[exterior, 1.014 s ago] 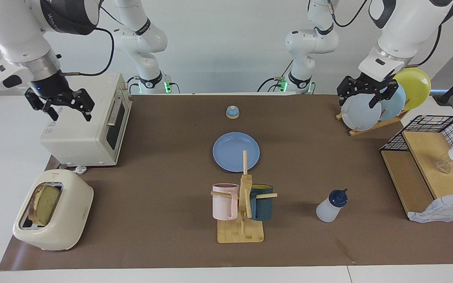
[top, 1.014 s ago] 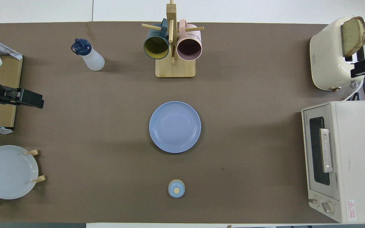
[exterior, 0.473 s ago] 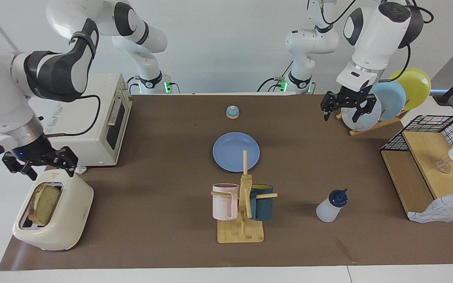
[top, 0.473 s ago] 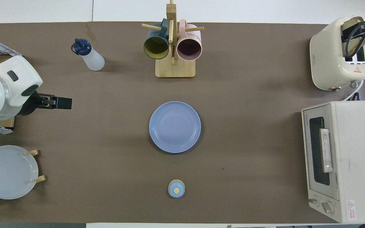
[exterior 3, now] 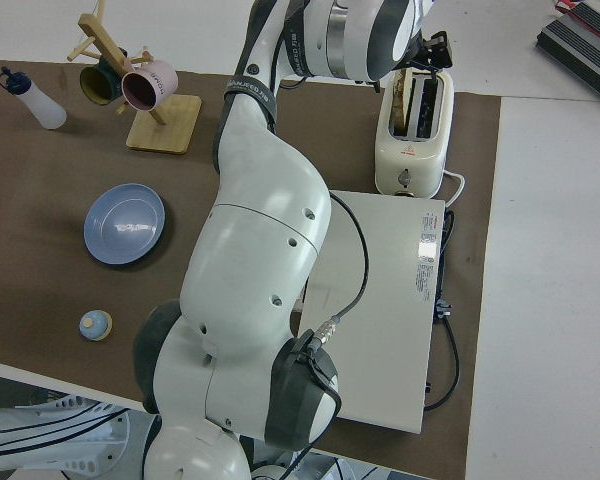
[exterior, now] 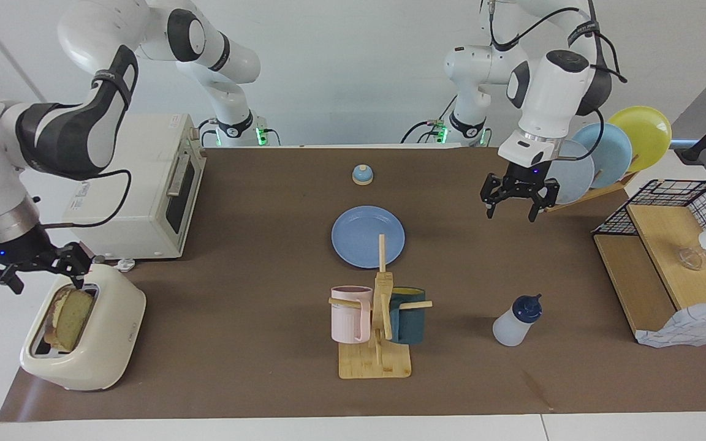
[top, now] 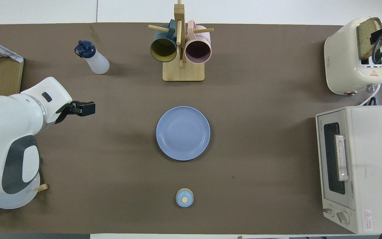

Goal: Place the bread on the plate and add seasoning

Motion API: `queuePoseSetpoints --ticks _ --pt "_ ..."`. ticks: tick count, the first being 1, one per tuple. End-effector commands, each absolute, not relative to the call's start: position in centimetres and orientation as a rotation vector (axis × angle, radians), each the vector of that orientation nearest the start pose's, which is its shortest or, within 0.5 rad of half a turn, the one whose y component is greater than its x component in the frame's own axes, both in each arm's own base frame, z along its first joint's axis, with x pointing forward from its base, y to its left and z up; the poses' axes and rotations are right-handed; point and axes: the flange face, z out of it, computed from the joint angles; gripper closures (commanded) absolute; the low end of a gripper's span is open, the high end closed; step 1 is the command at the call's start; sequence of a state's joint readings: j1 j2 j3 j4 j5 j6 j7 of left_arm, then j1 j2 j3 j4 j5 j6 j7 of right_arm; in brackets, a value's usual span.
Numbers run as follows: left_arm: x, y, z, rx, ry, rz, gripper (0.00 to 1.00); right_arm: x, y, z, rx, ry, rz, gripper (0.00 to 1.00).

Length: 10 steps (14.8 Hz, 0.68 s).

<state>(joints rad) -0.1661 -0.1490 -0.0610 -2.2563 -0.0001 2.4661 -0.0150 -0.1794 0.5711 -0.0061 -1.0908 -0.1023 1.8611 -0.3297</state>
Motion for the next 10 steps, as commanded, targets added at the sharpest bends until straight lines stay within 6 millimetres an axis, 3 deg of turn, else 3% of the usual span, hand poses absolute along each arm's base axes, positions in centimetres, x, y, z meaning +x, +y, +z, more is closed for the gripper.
queuePoseSetpoints --ticks 1,3,4,5,6,8,10 --pt "49.2 -11.6 42.5 -3.091 0.322 -0.713 0.00 73.0 -13.9 50.2 -3.256 -0.320 -0.309 0.00" --pt "49.2 -11.6 39.5 -3.079 0.316 -0.810 0.00 73.0 -13.6 50.2 -3.253 -0.331 -0.303 0.06" --pt "49.5 -11.6 38.5 -3.075 0.316 -0.841 0.00 72.9 -13.4 50.2 -3.245 -0.336 -0.286 0.16" --pt "49.9 -11.7 37.5 -3.072 0.315 -0.868 0.00 72.7 -13.4 50.0 -3.239 -0.376 -0.255 0.36" --pt "50.3 -11.8 36.2 -3.067 0.314 -0.904 0.00 72.6 -13.5 50.0 -3.235 -0.420 -0.239 0.47" --pt "50.9 -12.0 34.1 -3.056 0.297 -0.992 0.00 72.2 -14.1 50.2 -3.232 -0.425 -0.211 0.57" --pt "51.6 -12.0 33.1 -3.056 0.251 -1.053 0.00 71.8 -14.5 50.3 -3.225 -0.467 -0.168 1.00"
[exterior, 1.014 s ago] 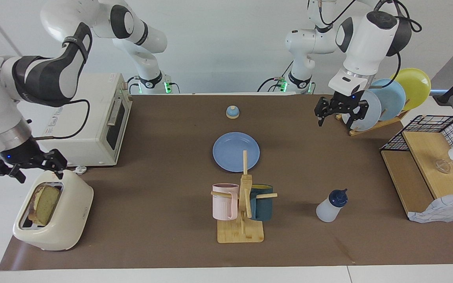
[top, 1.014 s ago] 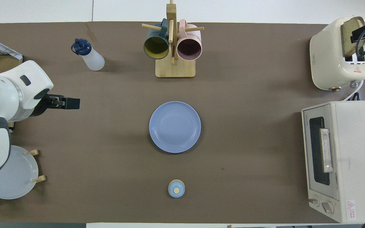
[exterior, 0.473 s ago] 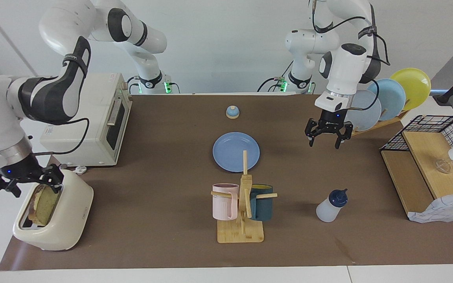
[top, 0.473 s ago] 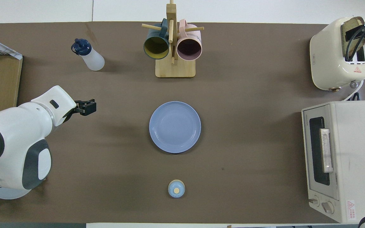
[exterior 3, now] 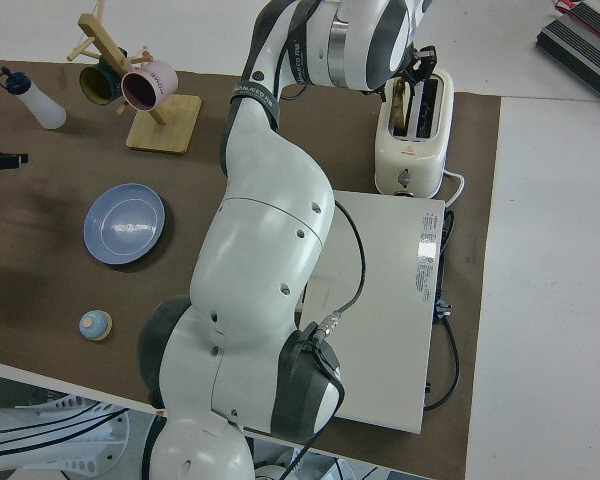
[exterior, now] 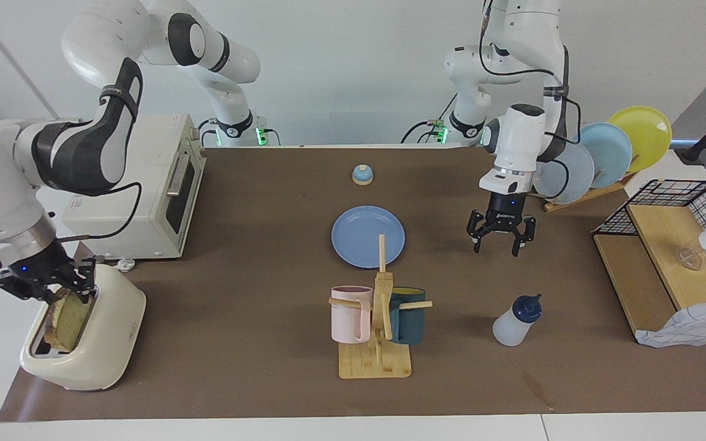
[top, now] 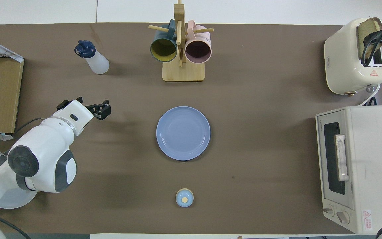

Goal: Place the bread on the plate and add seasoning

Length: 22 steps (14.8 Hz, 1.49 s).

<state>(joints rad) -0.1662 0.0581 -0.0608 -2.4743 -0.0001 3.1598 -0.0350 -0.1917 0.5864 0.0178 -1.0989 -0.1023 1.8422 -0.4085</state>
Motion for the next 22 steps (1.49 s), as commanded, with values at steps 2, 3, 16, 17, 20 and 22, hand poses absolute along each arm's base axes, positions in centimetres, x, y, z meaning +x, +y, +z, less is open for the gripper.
queuePoseSetpoints --ticks 2,3,16,17,20,22 --pt "52.7 -12.0 32.3 -3.044 0.243 -1.103 0.00 71.6 -14.5 51.0 -3.234 -0.472 -0.173 1.00" --pt "53.7 -12.0 32.3 -3.035 0.239 -1.134 0.00 71.3 -14.5 51.9 -3.239 -0.475 -0.181 1.00" --pt "59.3 -11.9 32.0 -2.980 0.219 -1.272 0.00 61.5 3.4 67.5 -2.964 -0.519 -0.126 1.00" --pt "59.7 -11.6 31.9 -2.975 0.212 -1.276 0.00 60.0 4.4 67.6 -2.929 -0.364 -0.048 1.00" --pt "61.8 -11.2 31.8 -2.952 0.203 -1.305 0.00 55.9 7.7 65.9 -2.784 -0.193 0.079 1.00" --pt "62.5 -11.4 31.6 -2.949 0.201 -1.315 0.00 54.1 10.2 63.5 -2.702 -0.114 0.117 1.00"
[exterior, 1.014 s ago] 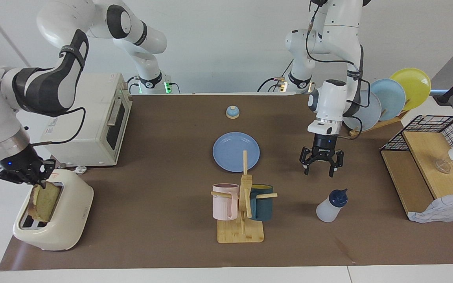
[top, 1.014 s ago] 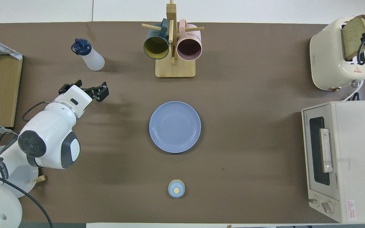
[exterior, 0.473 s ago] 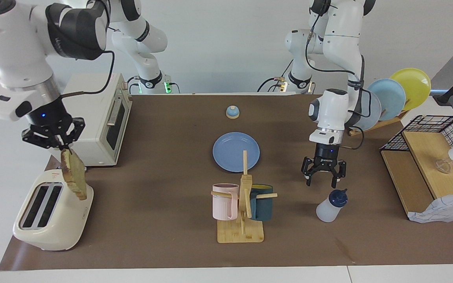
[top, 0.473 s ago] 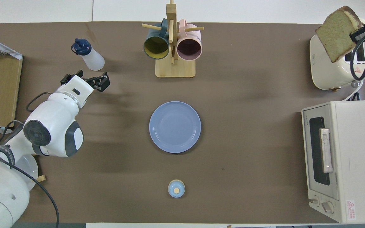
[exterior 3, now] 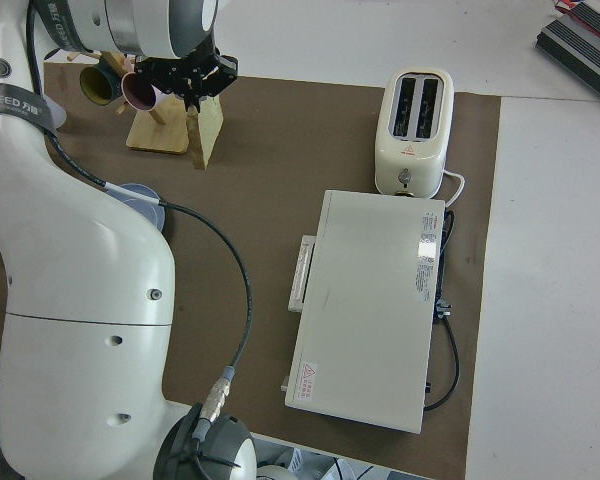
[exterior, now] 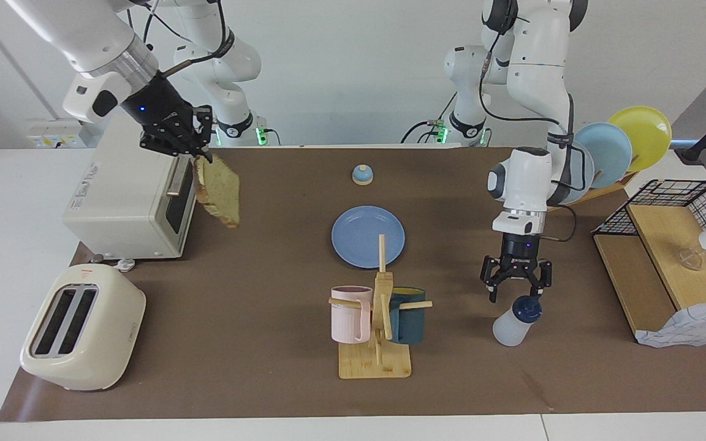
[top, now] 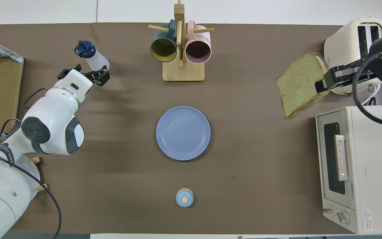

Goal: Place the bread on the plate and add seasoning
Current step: 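Lift the bread from the toaster with the right gripper toward the plate, then lower the bread onto the blue plate while the left gripper grasps the bottle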

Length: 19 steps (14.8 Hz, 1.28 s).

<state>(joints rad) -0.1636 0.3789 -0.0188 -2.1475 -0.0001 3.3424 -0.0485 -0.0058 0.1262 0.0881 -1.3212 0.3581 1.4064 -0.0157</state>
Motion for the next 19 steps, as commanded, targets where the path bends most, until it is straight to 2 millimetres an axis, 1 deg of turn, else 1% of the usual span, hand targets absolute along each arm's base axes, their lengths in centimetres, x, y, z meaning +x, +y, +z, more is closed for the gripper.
queuePoseSetpoints --ticks 1,2,3,5,6,7,8,9,11,12,13,14,15,16,17,18,19 --pt "62.7 -11.4 31.3 -2.952 0.196 -1.311 0.00 53.0 11.2 62.2 -2.647 -0.091 0.114 1.00" --pt "63.2 -11.8 31.6 -2.948 0.199 -1.328 0.00 52.0 12.2 61.1 -2.609 -0.078 0.116 1.00" --pt "63.5 -11.9 31.6 -2.947 0.201 -1.332 0.00 50.4 13.9 59.9 -2.593 -0.088 0.114 1.00" --pt "63.8 -11.8 31.8 -2.943 0.197 -1.339 0.00 48.0 16.9 57.7 -2.571 -0.074 0.109 1.00" --pt "64.1 -11.8 32.2 -2.939 0.199 -1.351 0.00 46.7 18.5 56.5 -2.542 -0.014 0.086 1.00" --pt "64.5 -11.9 32.2 -2.938 0.197 -1.353 0.00 45.7 19.9 55.4 -2.522 0.020 0.033 1.00" --pt "64.7 -11.9 32.3 -2.939 0.197 -1.351 0.00 44.6 21.9 54.5 -2.519 0.024 -0.033 1.00" --pt "64.7 -11.9 32.1 -2.938 0.195 -1.348 0.00 44.0 23.3 54.2 -2.516 0.038 -0.064 1.00" --pt "65.0 -11.8 31.6 -2.939 0.196 -1.343 0.00 43.7 24.5 54.2 -2.504 0.070 -0.089 1.00" --pt "65.1 -11.9 31.3 -2.940 0.194 -1.343 0.00 43.7 25.3 53.9 -2.471 0.094 -0.119 1.00" --pt "65.2 -11.9 31.3 -2.940 0.194 -1.346 0.00 43.3 26.6 52.9 -2.417 0.133 -0.172 1.00" --pt "65.3 -11.9 31.3 -2.938 0.191 -1.348 0.00 43.4 28.4 51.4 -2.392 0.150 -0.224 1.00" --pt "65.3 -11.9 30.9 -2.940 0.189 -1.346 0.00 43.6 30.4 49.8 -2.385 0.150 -0.260 1.00" --pt "65.3 -11.9 30.8 -2.941 0.189 -1.343 0.00 43.7 32.4 47.9 -2.380 0.166 -0.292 1.00" --pt "65.3 -11.9 30.8 -2.941 0.187 -1.346 0.00 43.3 34.2 45.9 -2.383 0.174 -0.306 1.00" --pt "65.3 -11.8 30.8 -2.941 0.183 -1.346 0.00 43.0 35.3 44.5 -2.380 0.196 -0.295 1.00" --pt "65.3 -11.7 30.8 -2.939 0.180 -1.350 0.02 43.0 35.5 44.1 -2.377 0.203 -0.288 1.00"
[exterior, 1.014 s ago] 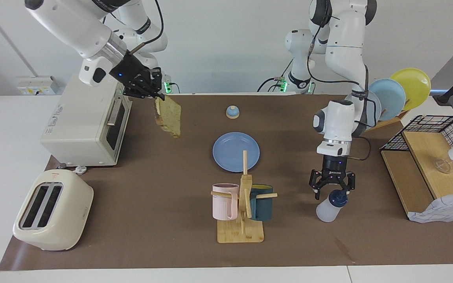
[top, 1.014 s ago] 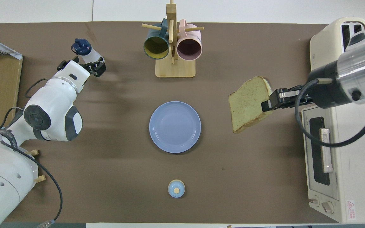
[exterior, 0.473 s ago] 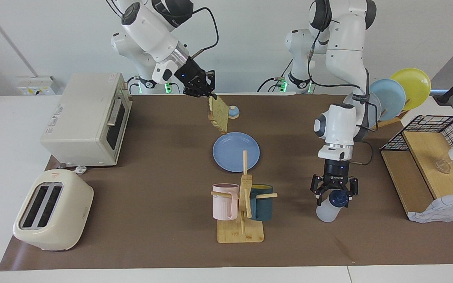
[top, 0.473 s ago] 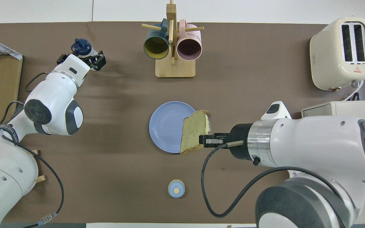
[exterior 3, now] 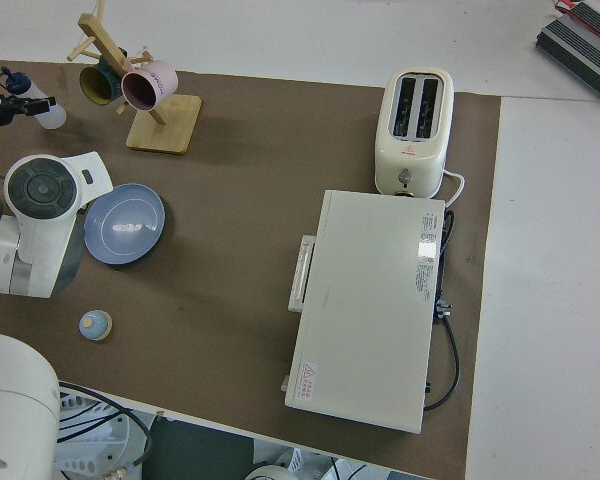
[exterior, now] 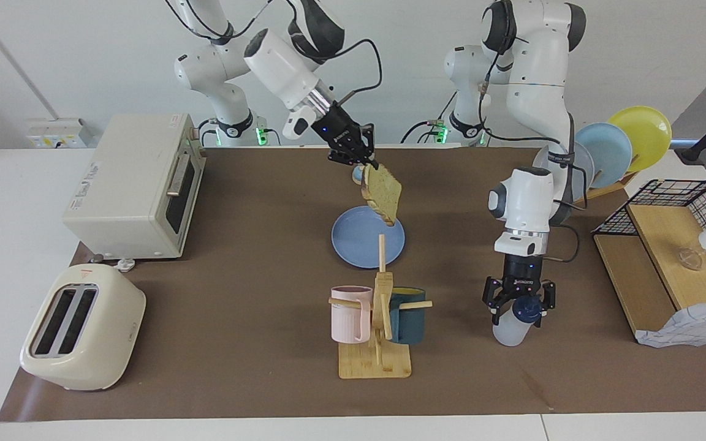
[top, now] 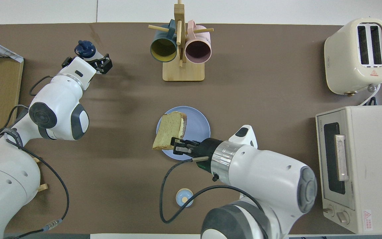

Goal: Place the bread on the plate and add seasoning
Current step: 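Lower the bread onto the blue plate while the left gripper grasps the bottle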

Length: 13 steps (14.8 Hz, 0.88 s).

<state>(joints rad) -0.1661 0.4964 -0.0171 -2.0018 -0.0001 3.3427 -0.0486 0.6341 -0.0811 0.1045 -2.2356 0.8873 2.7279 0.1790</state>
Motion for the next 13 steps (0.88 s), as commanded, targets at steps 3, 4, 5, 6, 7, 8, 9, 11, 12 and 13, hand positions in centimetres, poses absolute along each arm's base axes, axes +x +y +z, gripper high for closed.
queuePoseSetpoints --ticks 3,4,5,6,7,8,9,11,12,13 --pt "65.4 -11.2 31.0 -2.935 0.162 -1.359 0.23 42.9 35.0 42.9 -2.376 0.178 -0.290 1.00" --pt "65.5 -11.1 31.0 -2.935 0.160 -1.359 0.27 43.1 35.1 41.8 -2.381 0.147 -0.298 1.00" --pt "65.5 -11.0 31.0 -2.935 0.155 -1.359 0.31 43.5 34.8 40.8 -2.385 0.112 -0.337 1.00" --pt "65.5 -11.0 31.0 -2.936 0.153 -1.359 0.36 43.8 34.8 39.8 -2.375 0.105 -0.345 1.00" --pt "65.5 -10.9 31.0 -2.935 0.151 -1.359 0.42 44.1 34.6 39.5 -2.354 0.092 -0.360 1.00" --pt "65.5 -10.9 31.1 -2.933 0.151 -1.366 0.49 44.3 34.2 38.8 -2.351 0.052 -0.378 1.00" --pt "65.5 -11.0 31.0 -2.934 0.150 -1.369 0.54 44.4 33.8 38.6 -2.342 0.039 -0.393 1.00" --pt "65.5 -11.0 31.1 -2.932 0.152 -1.371 0.61 44.6 33.4 38.4 -2.329 0.061 -0.393 1.00" --pt "65.5 -10.9 31.2 -2.931 0.150 -1.373 0.63 44.6 33.2 38.2 -2.331 0.064 -0.394 1.00" --pt "65.8 -10.5 31.5 -2.924 0.145 -1.381 0.63 44.6 32.9 38.0 -2.338 0.054 -0.396 1.00"
